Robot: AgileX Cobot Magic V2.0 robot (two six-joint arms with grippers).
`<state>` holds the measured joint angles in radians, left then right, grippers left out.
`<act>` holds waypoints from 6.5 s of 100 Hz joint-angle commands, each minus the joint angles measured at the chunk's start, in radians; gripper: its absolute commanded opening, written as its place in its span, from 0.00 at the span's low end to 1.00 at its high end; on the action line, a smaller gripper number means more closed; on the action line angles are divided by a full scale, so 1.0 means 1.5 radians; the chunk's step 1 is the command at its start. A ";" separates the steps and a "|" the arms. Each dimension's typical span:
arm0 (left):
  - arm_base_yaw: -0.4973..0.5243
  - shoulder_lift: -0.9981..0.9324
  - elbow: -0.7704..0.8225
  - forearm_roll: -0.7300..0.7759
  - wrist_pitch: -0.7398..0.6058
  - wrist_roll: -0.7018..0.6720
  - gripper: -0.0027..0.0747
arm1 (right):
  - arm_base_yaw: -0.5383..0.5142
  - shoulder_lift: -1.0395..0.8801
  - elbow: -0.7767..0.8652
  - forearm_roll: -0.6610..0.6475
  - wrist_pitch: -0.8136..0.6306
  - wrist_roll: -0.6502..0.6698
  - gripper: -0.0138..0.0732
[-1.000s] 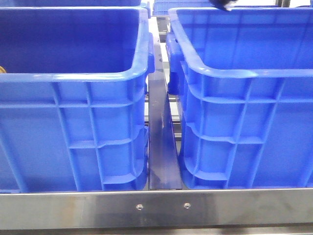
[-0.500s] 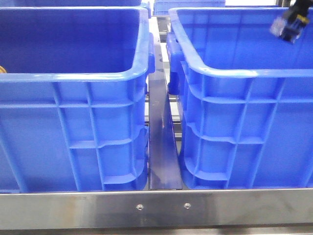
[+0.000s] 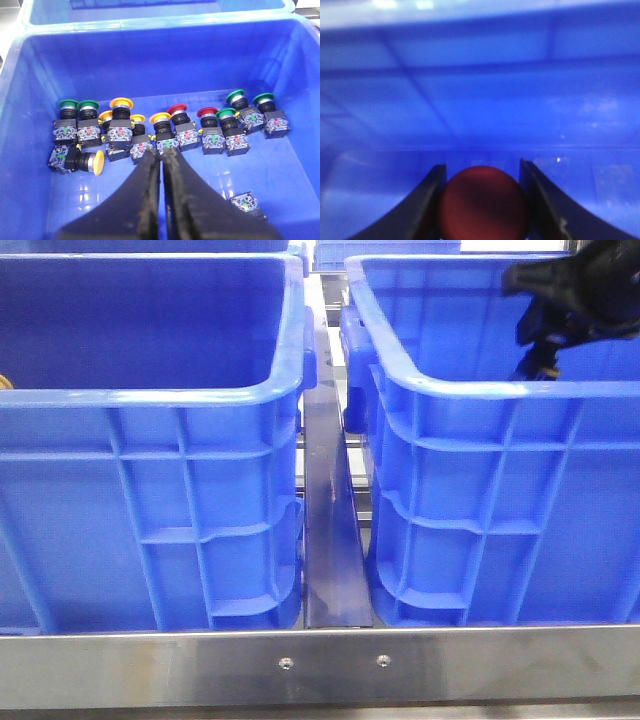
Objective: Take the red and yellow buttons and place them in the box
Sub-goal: 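Move the red button over the right-arm bin and open the right gripper, then lower the left gripper onto a yellow-capped button in the left-arm bin, then grasp the yellow-capped button with the left gripper and lift it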
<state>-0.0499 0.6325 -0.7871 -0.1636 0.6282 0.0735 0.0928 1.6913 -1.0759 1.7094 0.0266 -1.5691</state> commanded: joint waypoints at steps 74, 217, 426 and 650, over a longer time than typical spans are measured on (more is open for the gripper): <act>0.000 -0.001 -0.018 -0.008 -0.056 -0.007 0.01 | 0.002 0.070 -0.064 0.001 0.041 -0.025 0.61; 0.000 -0.001 -0.018 -0.008 -0.056 -0.007 0.01 | 0.001 -0.561 0.270 0.001 0.023 -0.024 0.74; 0.050 0.634 -0.281 0.067 -0.084 -0.007 0.75 | 0.001 -0.744 0.356 0.001 0.026 -0.024 0.08; -0.516 0.230 -0.131 0.005 -0.086 -0.007 0.01 | 0.001 -0.744 0.356 0.002 0.122 -0.022 0.30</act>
<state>-0.8174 0.9872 -0.9556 -0.1477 0.5827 0.0735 0.1000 0.5765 -0.5185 1.7114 0.1081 -1.5969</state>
